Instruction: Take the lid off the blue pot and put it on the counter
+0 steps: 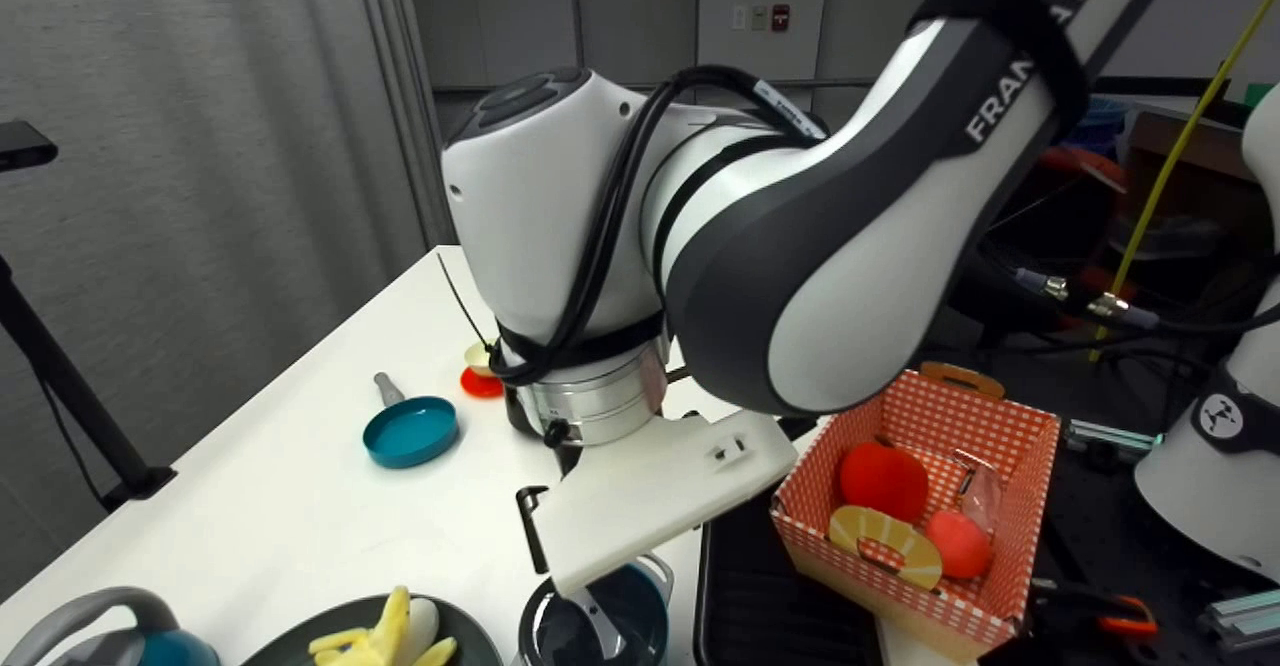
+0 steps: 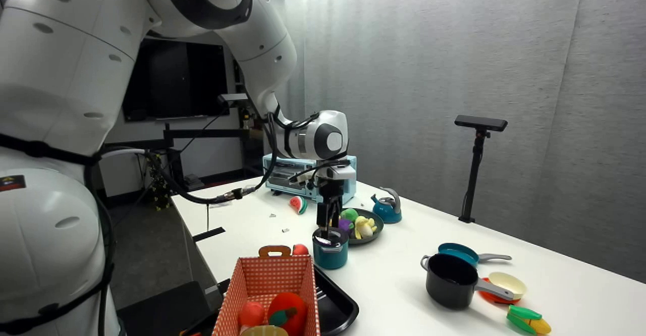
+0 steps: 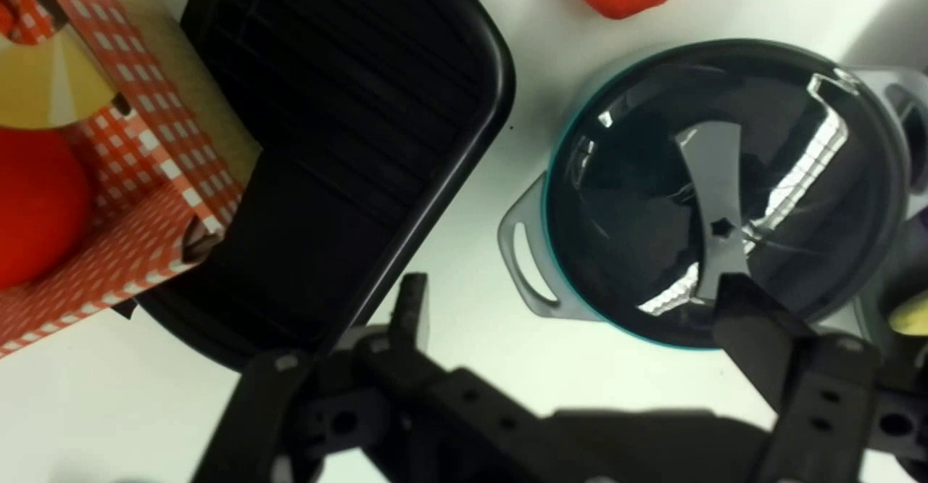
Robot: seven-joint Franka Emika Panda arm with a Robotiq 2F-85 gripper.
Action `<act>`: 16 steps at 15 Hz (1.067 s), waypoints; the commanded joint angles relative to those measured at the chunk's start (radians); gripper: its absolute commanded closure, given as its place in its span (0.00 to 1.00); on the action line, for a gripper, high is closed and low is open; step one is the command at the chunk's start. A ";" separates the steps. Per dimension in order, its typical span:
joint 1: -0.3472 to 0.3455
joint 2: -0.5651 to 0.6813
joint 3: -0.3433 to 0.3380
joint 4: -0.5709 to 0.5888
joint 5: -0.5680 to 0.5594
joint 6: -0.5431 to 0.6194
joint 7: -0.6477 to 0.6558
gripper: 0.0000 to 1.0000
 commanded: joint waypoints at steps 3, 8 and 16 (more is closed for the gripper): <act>-0.007 0.078 0.000 0.077 0.055 -0.019 -0.101 0.00; 0.012 0.096 -0.006 0.140 0.051 -0.055 -0.138 0.00; 0.015 0.090 -0.006 0.155 0.059 -0.038 -0.150 0.00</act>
